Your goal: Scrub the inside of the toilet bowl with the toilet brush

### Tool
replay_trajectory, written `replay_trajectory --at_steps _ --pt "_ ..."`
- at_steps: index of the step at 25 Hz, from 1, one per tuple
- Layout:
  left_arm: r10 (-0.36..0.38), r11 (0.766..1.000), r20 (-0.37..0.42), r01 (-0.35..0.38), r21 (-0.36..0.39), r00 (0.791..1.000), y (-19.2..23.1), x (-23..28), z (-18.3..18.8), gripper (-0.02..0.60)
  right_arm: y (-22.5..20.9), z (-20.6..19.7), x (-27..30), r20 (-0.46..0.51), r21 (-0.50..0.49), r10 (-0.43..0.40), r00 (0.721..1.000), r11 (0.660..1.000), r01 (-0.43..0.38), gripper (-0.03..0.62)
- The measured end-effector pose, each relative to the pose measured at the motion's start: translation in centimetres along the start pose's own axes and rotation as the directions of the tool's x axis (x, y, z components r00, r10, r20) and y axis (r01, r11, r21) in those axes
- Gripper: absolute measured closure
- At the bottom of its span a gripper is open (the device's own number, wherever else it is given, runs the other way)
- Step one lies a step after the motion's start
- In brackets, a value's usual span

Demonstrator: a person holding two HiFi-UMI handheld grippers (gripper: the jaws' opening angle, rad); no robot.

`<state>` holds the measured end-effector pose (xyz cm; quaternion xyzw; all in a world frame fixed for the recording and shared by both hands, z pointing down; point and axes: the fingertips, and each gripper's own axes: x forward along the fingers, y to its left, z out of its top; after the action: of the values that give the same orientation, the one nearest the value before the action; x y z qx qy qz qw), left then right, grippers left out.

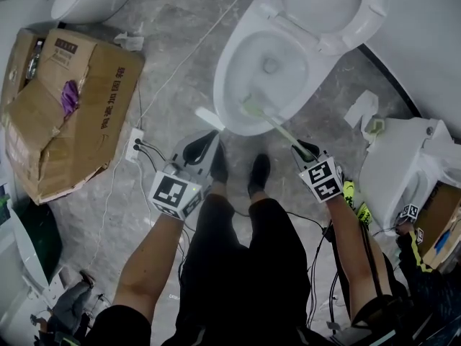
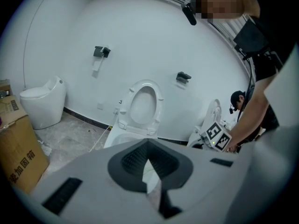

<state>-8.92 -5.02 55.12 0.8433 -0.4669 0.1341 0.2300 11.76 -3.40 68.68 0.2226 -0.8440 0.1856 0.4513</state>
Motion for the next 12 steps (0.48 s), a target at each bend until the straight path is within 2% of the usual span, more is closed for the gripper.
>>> replay_trajectory --at_steps 6,12 --pt "0.003 1.000 0.016 -0.004 0.001 1.000 0.0 0.7 -0.5 0.581 0.0 -1.2 1.9 -0.039 -0.050 0.033 0.999 0.998 -0.035 0.513" --pt "0.017 1.000 0.000 -0.017 -0.001 1.000 0.4 1.4 -1.5 0.581 0.2 -1.7 3.4 -0.072 -0.075 0.051 0.996 0.996 -0.057 0.513"
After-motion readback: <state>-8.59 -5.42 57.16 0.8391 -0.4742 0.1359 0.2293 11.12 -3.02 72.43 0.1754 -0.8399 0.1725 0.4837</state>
